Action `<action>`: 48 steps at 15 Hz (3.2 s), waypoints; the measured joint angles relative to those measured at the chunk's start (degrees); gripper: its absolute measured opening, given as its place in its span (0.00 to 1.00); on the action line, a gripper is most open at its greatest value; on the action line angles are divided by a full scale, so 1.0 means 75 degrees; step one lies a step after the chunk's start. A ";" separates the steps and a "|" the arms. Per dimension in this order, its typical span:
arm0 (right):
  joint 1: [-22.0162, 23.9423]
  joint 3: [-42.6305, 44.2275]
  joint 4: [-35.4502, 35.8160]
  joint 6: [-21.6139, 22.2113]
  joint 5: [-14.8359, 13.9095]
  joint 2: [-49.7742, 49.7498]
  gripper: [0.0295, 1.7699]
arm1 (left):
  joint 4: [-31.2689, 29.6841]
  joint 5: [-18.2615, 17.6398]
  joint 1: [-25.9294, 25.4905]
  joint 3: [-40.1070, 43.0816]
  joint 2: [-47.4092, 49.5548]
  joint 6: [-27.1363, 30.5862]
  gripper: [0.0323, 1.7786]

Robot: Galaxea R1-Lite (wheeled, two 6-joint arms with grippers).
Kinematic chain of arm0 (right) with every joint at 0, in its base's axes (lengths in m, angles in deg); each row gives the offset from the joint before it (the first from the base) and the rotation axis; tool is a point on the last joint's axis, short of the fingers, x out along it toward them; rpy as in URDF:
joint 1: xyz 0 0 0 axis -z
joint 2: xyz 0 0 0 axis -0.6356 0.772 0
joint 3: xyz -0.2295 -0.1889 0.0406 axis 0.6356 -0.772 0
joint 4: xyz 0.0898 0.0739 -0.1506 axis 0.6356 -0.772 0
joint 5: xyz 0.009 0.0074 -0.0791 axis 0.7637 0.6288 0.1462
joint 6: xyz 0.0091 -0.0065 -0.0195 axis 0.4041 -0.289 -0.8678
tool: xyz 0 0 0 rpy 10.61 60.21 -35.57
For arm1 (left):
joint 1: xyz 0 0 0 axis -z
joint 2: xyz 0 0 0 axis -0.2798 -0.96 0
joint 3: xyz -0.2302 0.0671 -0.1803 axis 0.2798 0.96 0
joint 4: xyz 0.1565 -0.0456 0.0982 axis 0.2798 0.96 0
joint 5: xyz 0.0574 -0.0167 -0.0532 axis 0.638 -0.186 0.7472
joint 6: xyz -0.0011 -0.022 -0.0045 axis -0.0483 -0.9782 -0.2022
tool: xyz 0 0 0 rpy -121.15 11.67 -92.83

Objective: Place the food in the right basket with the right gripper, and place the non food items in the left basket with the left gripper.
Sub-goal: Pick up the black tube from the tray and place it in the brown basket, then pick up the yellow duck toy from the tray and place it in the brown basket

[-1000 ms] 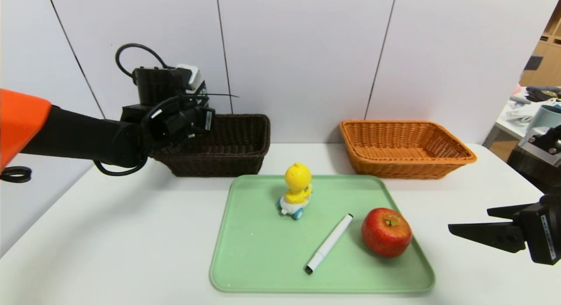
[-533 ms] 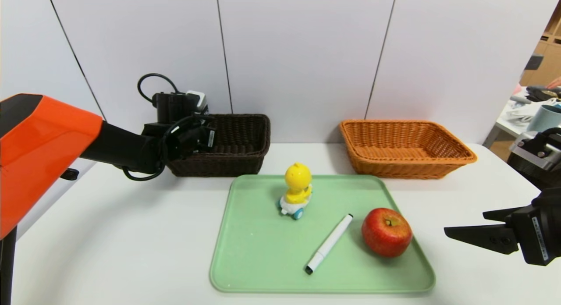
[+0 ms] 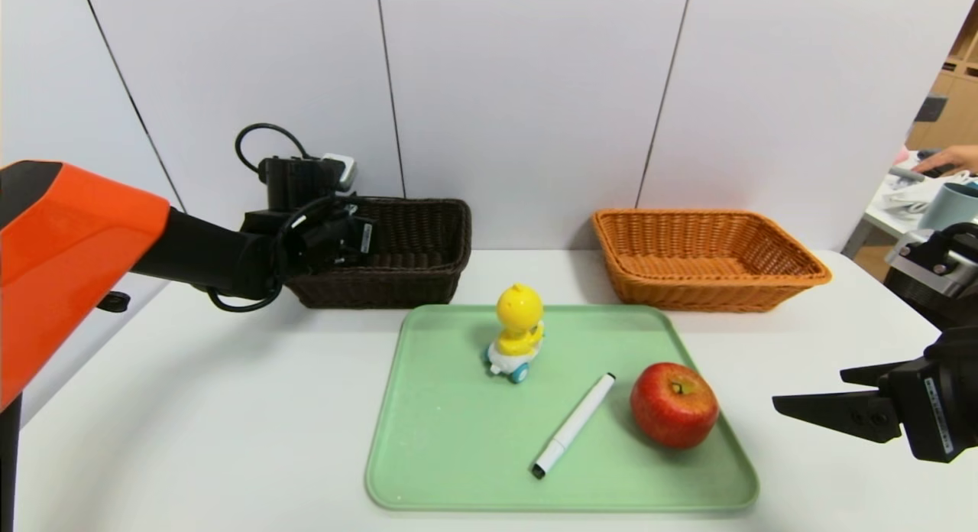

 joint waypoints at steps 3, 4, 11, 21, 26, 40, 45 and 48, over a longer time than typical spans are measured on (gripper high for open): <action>0.0005 -0.0029 -0.0005 0.0013 0.0000 -0.0015 0.96 | 0.0366 -0.0011 -0.0002 0.0007 0.0499 0.0011 0.75; 0.0005 -0.0047 -0.0002 0.0018 0.0007 -0.0020 0.96 | 0.0522 -0.0021 -0.0002 0.0018 0.0717 0.0008 0.77; 0.0042 -0.0195 0.0062 0.0024 -0.0021 -0.0119 0.96 | 0.1653 -0.0026 0.0018 0.0525 0.2570 0.0011 0.88; 0.0107 -0.0426 0.0047 0.0039 -0.0034 -0.0442 0.96 | 0.1729 -0.2263 0.1627 0.3209 0.4645 -0.0507 0.94; 0.0112 -0.0496 0.0057 0.0039 -0.0034 -0.0509 0.96 | 0.1700 -0.2555 0.3194 0.3883 0.4454 -0.0761 0.94; 0.0111 -0.0496 0.0068 0.0120 -0.0047 -0.0530 0.96 | -0.1416 -0.1619 0.4229 0.4122 0.1807 -0.0705 0.95; 0.0111 -0.0484 0.0068 0.0099 -0.0047 -0.0574 0.96 | -0.2159 -0.1575 0.3969 0.4093 0.1235 -0.0694 0.95; 0.0107 -0.0466 0.0068 0.0094 -0.0037 -0.0577 0.96 | -0.2407 -0.1560 0.3870 0.4064 0.0962 -0.0683 0.95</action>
